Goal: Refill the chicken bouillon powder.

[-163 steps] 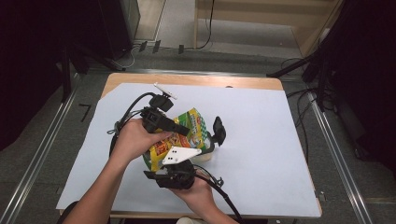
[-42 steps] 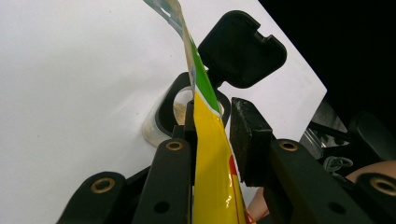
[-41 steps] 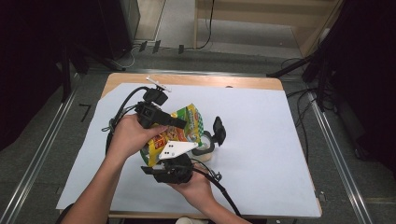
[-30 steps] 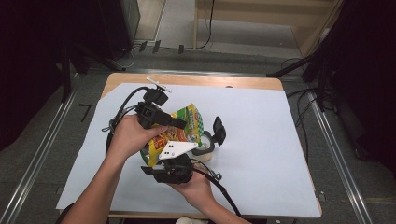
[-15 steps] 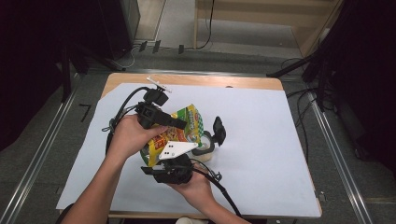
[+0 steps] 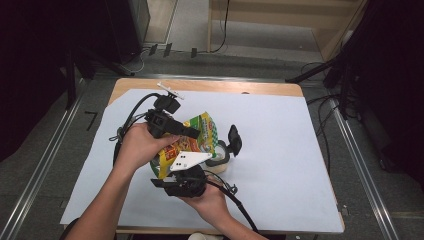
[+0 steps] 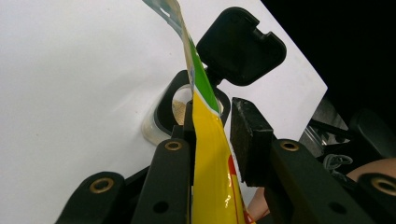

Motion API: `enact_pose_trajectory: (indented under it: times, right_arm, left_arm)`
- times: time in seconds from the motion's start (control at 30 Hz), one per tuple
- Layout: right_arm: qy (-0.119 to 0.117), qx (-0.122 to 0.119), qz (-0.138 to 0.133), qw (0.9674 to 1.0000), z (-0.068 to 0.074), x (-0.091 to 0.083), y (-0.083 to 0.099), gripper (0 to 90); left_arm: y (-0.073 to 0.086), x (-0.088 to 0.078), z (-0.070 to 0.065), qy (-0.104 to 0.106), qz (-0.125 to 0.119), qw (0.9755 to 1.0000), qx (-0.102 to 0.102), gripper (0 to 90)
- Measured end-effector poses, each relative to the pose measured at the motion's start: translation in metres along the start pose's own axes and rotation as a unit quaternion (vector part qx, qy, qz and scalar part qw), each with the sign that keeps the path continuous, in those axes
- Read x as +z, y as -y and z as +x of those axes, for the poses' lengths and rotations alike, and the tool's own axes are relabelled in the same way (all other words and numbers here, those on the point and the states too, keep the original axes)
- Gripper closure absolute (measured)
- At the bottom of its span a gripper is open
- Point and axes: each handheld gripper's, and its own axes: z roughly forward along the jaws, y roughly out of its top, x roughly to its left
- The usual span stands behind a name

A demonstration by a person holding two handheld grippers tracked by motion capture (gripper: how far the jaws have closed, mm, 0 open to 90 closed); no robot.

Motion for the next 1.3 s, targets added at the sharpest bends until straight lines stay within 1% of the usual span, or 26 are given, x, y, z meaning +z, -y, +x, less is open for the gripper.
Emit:
enact_pose_trajectory:
  times: [0.3,0.6,0.67,0.73,1.3]
  right_arm:
    - [0.000,0.001,-0.001,1.0000,-0.0001,0.0002,0.0000,67.3]
    - [-0.002,0.009,-0.001,1.0000,0.0005,0.0003,0.0007,67.4]
    - [-0.004,0.014,0.001,0.9999,0.0008,0.0004,0.0015,67.4]
    - [-0.001,0.013,-0.001,0.9999,0.0008,0.0005,0.0021,67.4]
    - [-0.001,0.016,-0.001,0.9999,0.0011,0.0001,0.0020,67.4]
  left_arm:
    - [-0.0002,0.0005,0.0003,-0.001,0.000,1.0000,0.002,76.7]
    - [-0.0005,0.0033,-0.0010,-0.003,0.007,1.0000,0.002,76.6]
    - [-0.0005,0.0046,-0.0014,-0.004,0.009,0.9999,0.003,76.6]
    - [-0.0005,0.0052,-0.0015,-0.001,0.010,0.9999,0.004,76.7]
    - [-0.0008,0.0056,-0.0029,-0.003,0.009,0.9999,0.007,76.7]
